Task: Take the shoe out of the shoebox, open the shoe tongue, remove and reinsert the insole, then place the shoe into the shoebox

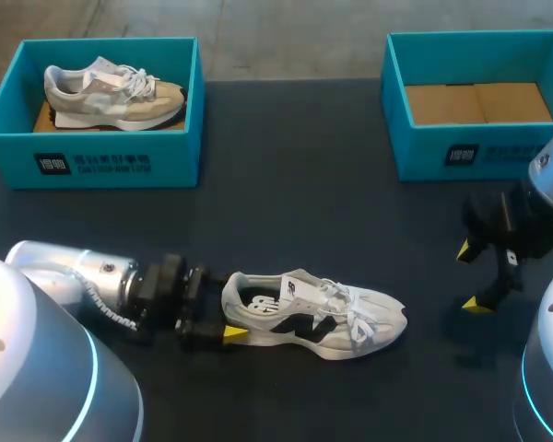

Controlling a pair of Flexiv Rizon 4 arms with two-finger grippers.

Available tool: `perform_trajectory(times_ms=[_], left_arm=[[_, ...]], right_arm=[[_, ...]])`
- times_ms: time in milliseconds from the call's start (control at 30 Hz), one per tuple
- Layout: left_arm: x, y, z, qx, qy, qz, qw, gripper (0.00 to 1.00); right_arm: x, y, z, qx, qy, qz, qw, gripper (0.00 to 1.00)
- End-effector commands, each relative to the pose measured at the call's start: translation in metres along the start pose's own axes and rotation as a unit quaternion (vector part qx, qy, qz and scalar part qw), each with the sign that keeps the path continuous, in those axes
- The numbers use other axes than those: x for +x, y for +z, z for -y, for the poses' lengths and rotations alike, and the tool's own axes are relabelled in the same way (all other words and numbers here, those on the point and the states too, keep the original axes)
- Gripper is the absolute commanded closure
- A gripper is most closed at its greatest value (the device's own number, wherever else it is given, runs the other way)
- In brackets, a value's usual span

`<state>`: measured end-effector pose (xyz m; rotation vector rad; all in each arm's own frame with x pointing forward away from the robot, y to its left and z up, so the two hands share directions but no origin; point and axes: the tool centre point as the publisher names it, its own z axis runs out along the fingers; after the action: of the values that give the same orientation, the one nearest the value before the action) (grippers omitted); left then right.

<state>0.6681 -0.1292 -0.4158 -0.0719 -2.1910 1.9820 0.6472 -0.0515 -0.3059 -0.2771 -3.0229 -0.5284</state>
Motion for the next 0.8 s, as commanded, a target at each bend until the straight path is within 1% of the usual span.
perform_trajectory(times_ms=[33,500,800], left_arm=[[0.003,0.006,0.000,-0.002,0.000,0.007,1.000,0.00],[-0.002,0.017,-0.002,-0.005,-0.004,0.024,1.000,0.00],[0.000,0.022,-0.004,-0.008,-0.004,0.027,1.000,0.00]], right_arm=[[0.002,0.000,0.000,0.000,0.000,0.001,1.000,0.00],[0.002,0.000,0.000,0.000,0.000,0.001,1.000,0.00],[0.002,0.000,0.000,0.000,0.000,0.001,1.000,0.00]])
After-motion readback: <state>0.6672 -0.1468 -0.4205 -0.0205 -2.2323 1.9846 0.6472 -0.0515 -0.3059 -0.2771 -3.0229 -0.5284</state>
